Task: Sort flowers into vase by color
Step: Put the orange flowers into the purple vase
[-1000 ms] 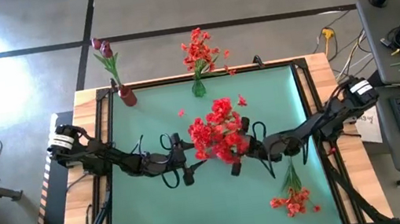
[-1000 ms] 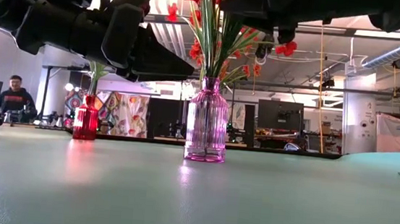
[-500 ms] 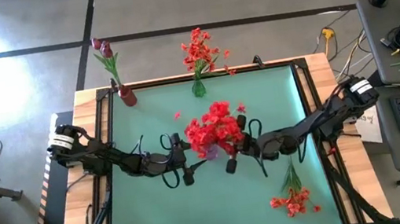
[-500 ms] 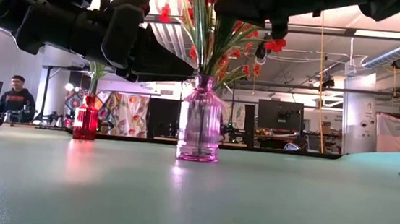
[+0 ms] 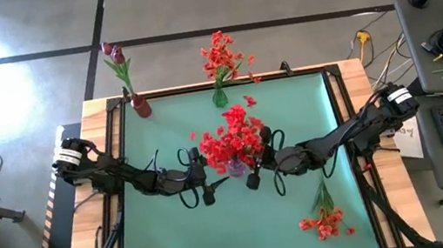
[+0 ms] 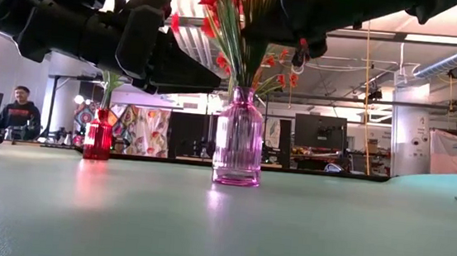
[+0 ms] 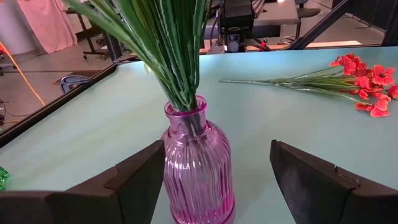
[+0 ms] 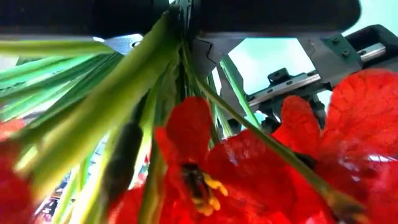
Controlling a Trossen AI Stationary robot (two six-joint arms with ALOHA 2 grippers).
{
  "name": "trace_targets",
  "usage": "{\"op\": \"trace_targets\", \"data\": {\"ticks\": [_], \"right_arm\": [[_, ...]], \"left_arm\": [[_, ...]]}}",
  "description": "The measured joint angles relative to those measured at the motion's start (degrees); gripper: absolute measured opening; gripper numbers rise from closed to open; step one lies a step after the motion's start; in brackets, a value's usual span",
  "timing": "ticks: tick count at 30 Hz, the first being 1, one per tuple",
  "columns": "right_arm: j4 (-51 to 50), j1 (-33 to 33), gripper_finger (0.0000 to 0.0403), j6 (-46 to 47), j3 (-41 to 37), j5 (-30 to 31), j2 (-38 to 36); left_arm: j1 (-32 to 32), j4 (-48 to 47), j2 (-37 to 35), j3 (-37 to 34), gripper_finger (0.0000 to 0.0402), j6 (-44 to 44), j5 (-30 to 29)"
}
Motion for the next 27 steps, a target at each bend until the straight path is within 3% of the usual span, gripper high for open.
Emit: {"op": "trace_targets", "data": {"ticks": [9, 27], "right_arm": [[-0.8, 0.0, 0.0029, -0.1, -0.1, 0.0, 1.3], [-1.2, 1.2, 0.0193, -1.7, -0.1, 0.0, 0.1]], "left_arm": [[0.0, 0.1, 0.0, 0.0, 0.0275, 0.0, 0.0], [0.0, 0.2, 0.0, 0.0, 0.0275, 0.0, 0.0]]}}
